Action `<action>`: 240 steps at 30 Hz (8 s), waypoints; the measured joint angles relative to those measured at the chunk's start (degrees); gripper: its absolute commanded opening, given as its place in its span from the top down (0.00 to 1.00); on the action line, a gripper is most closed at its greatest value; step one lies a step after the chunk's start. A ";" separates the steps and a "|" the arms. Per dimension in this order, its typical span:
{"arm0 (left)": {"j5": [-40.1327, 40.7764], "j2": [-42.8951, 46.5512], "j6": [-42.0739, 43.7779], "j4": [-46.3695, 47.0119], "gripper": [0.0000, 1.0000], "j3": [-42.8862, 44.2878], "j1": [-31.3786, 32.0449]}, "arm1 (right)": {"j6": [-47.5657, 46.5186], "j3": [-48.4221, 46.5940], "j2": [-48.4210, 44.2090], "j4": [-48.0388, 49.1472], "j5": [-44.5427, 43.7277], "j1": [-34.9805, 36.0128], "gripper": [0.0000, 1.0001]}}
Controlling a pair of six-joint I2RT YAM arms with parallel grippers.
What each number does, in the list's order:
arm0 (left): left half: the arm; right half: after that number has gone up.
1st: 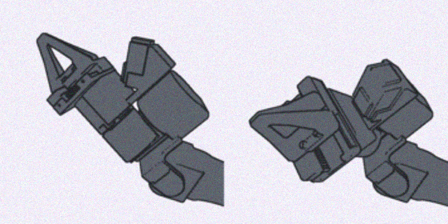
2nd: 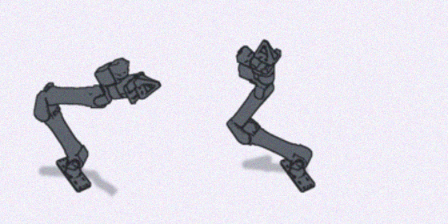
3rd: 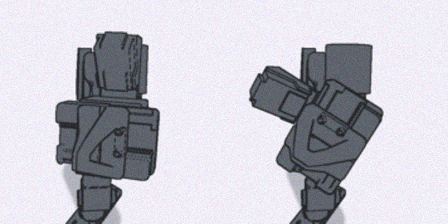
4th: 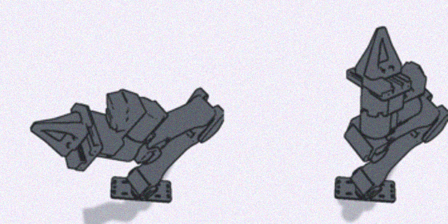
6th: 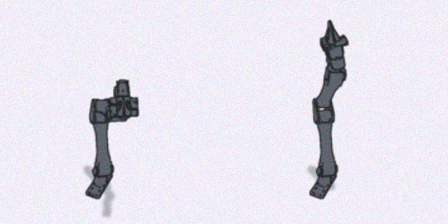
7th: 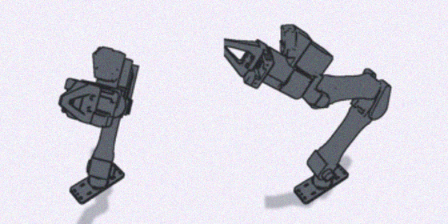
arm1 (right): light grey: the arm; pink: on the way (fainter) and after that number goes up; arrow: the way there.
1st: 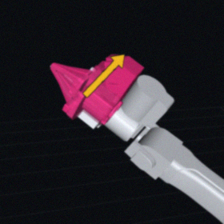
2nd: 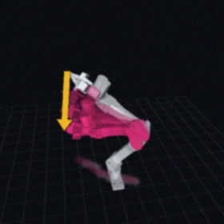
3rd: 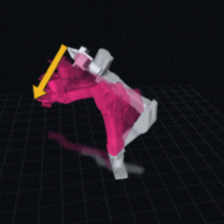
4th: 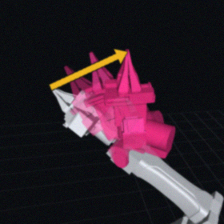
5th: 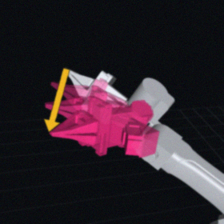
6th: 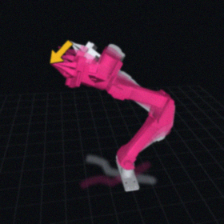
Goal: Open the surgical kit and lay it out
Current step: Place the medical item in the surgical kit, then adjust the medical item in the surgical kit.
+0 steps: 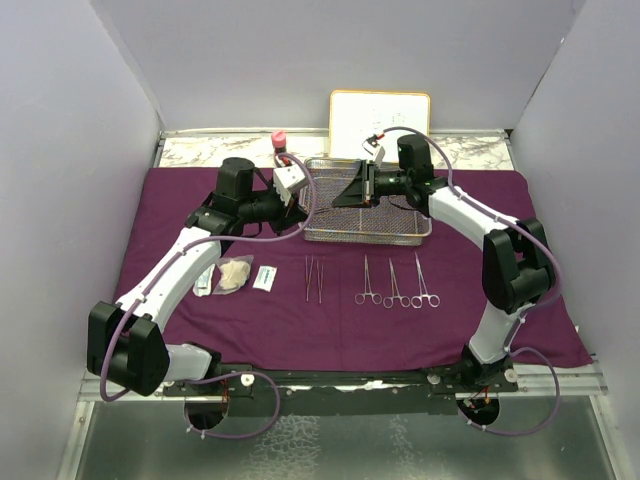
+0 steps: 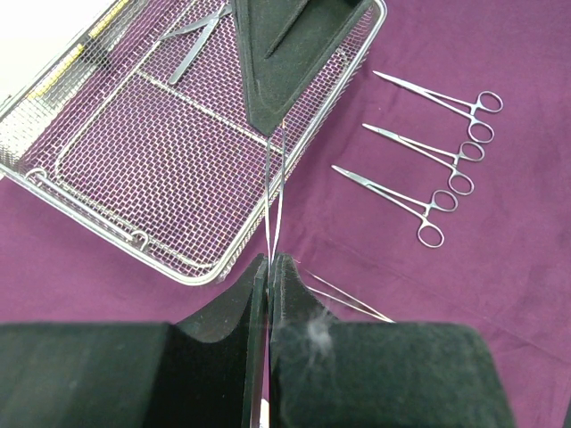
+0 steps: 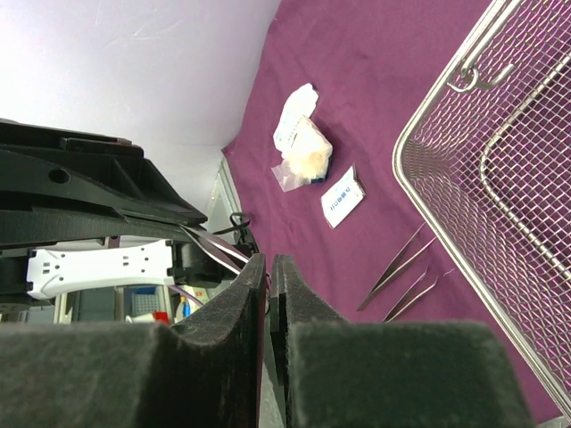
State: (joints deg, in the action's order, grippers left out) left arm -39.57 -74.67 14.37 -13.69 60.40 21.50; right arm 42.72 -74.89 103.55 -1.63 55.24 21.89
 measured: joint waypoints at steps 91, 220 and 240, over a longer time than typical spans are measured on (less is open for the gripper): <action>7.76 4.85 -10.19 4.22 0.34 -2.03 -16.94 | -80.65 -33.33 24.72 -66.49 -13.66 14.53 0.99; 5.51 4.85 -11.93 4.68 0.34 -2.69 -18.05 | -75.56 -28.11 24.98 -55.69 -22.93 17.07 0.90; 5.31 4.85 -12.13 4.68 0.34 -2.69 -18.12 | -75.54 -28.00 24.63 -55.47 -23.04 17.25 0.82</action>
State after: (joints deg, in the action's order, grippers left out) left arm -34.26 -69.82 2.24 -9.02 57.71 3.38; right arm -32.82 -102.89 128.18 -57.10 32.21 39.13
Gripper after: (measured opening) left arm 0.655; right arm 0.166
